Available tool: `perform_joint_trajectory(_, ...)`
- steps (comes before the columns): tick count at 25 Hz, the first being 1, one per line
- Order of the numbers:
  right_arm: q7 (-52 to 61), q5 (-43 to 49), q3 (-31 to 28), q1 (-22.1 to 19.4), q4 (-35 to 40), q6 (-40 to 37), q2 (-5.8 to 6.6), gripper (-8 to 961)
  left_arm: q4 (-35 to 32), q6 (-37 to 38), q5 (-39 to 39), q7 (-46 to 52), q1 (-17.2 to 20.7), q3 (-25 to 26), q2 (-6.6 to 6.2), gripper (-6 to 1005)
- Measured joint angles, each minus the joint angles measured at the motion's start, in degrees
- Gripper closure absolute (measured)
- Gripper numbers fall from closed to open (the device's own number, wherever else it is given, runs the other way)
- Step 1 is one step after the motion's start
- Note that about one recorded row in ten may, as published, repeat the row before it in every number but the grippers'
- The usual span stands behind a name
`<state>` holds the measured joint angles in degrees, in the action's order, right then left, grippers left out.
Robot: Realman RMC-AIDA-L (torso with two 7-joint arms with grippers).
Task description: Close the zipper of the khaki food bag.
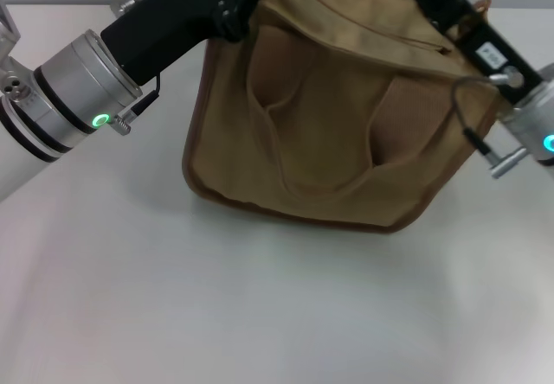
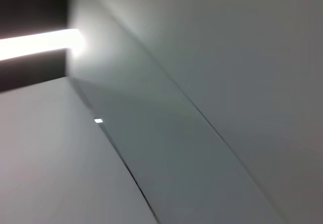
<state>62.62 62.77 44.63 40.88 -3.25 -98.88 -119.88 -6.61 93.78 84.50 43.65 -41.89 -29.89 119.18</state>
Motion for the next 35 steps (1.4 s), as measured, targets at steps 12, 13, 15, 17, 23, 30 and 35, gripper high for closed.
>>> perform_joint_trajectory(12,-53.9,0.1,-1.8,1.2,3.5,0.7,0.00,193,0.8,1.3,-0.1,0.2,-0.5,0.0,0.00,981)
perform_joint_trajectory(13,-53.9,0.1,-1.8,1.2,3.5,0.7,0.00,193,0.8,1.3,-0.1,0.2,-0.5,0.0,0.00,981)
perform_joint_trajectory(15,-58.8,0.2,-1.6,2.0,2.7,2.1,0.00,193,0.8,1.4,-0.1,0.2,-0.5,0.0,0.00,981)
perform_joint_trajectory(17,-66.2,0.5,-1.3,3.1,0.8,4.7,0.00,193,0.8,1.5,-0.1,0.3,-0.6,0.0,0.00,981)
perform_joint_trajectory(23,-77.3,0.5,-1.3,4.3,-3.1,7.1,0.00,193,0.8,1.6,-0.1,0.3,-1.0,0.1,0.00,980)
perform_joint_trajectory(30,-84.1,2.6,-2.2,5.6,-6.5,7.9,0.01,193,1.5,1.5,-0.1,0.1,-1.7,0.2,-0.01,980)
perform_joint_trajectory(35,-84.2,2.7,-3.0,7.0,-6.9,9.6,0.00,194,2.2,1.5,-0.2,0.0,-2.1,0.1,-0.01,980)
